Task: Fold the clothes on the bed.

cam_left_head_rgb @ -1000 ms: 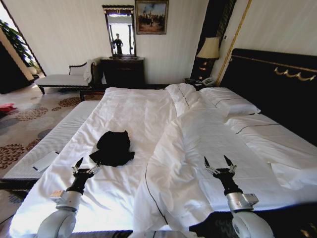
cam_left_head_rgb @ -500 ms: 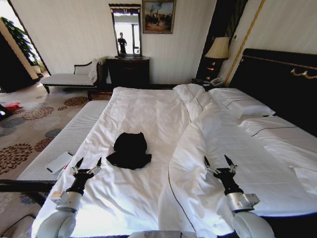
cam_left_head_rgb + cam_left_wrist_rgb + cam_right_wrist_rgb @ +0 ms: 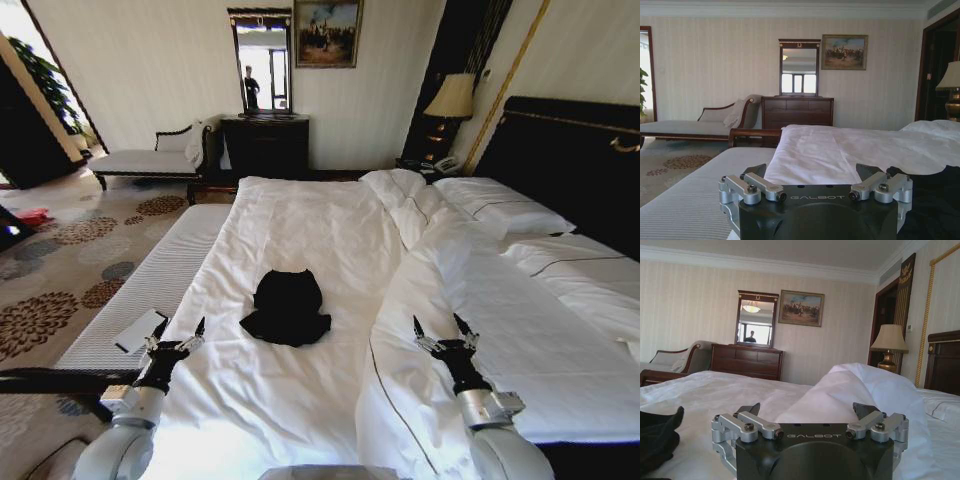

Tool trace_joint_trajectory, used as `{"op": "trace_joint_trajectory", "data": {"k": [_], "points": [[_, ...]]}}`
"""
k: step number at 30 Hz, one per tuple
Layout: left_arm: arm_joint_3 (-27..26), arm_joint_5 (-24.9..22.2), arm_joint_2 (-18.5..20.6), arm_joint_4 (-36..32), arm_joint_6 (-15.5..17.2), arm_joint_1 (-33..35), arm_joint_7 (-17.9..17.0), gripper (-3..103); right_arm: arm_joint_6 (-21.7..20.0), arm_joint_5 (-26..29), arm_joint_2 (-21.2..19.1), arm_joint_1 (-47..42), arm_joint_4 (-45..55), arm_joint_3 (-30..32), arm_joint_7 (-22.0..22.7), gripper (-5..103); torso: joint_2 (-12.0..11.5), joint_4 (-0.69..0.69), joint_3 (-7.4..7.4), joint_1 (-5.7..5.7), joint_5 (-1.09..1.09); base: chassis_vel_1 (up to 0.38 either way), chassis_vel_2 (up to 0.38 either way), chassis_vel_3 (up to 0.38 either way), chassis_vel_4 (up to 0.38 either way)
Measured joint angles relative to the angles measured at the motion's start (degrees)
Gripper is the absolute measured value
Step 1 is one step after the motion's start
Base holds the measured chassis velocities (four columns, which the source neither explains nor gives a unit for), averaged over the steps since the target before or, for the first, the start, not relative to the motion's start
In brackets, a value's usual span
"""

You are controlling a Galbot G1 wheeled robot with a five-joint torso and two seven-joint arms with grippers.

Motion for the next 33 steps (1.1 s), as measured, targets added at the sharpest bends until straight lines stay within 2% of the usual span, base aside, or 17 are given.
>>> {"op": "trace_joint_trajectory", "data": {"k": [5, 10, 16, 19, 22, 26, 29, 33], "points": [[0.0, 0.1, -0.1, 0.0, -0.1, 0.2, 0.0, 100, -0.1, 0.9, 0.8, -1.7, 3.1, 0.1, 0.8, 100, 0.0, 0.0, 0.0, 0.0, -0.03, 0.074, 0.082, -0.073, -0.083], [-0.1, 0.1, -0.3, 0.0, -0.5, 0.9, 0.0, 100, -2.1, 1.8, 1.8, -4.7, 7.6, 1.9, 2.8, 100, 0.0, 0.0, 0.0, -0.01, 0.02, 0.0, 0.0, 0.0, 0.0], [-1.1, 0.2, -1.2, 0.0, -1.7, 3.1, 0.6, 100, -6.2, 7.5, 2.3, -9.2, 11.3, 3.6, 5.1, 100, 0.0, -0.02, 0.0, 0.0, 0.01, 0.0, 0.0, 0.0, 0.0], [-1.6, 0.3, -1.9, 0.0, -2.3, 4.2, 0.6, 100, -7.9, 10.0, 2.2, -11.9, 13.1, 4.1, 5.8, 100, 0.0, 0.03, 0.0, 0.0, -0.01, 0.0, 0.0, 0.0, 0.0], [-1.7, 0.5, -2.2, 0.1, -2.6, 4.5, 0.7, 100, -9.0, 12.1, 3.3, -18.1, 16.8, 5.3, 6.0, 100, 0.0, -0.01, -0.01, -0.01, -0.01, 0.0, 0.0, 0.0, 0.0], [-1.6, 0.6, -2.8, 0.3, -2.7, 4.7, 0.7, 100, -8.9, 10.8, 3.8, -20.4, 17.9, 5.4, 6.2, 100, 0.0, -0.03, -0.01, -0.01, -0.02, 0.0, 0.0, 0.0, 0.0], [-1.5, 0.7, -3.3, 0.7, -2.9, 4.6, 0.8, 100, -9.9, 10.3, 3.3, -19.7, 17.0, 5.2, 6.8, 100, 0.0, 0.02, 0.0, 0.0, 0.0, 0.0, 0.0, 0.0, 0.0], [-1.2, 0.7, -3.3, 1.5, -2.9, 3.9, 0.8, 100, -11.1, 9.8, 2.8, -17.9, 13.4, 4.4, 7.2, 100, 0.0, -0.01, 0.0, 0.0, 0.01, 0.0, 0.0, 0.0, 0.0]]}}
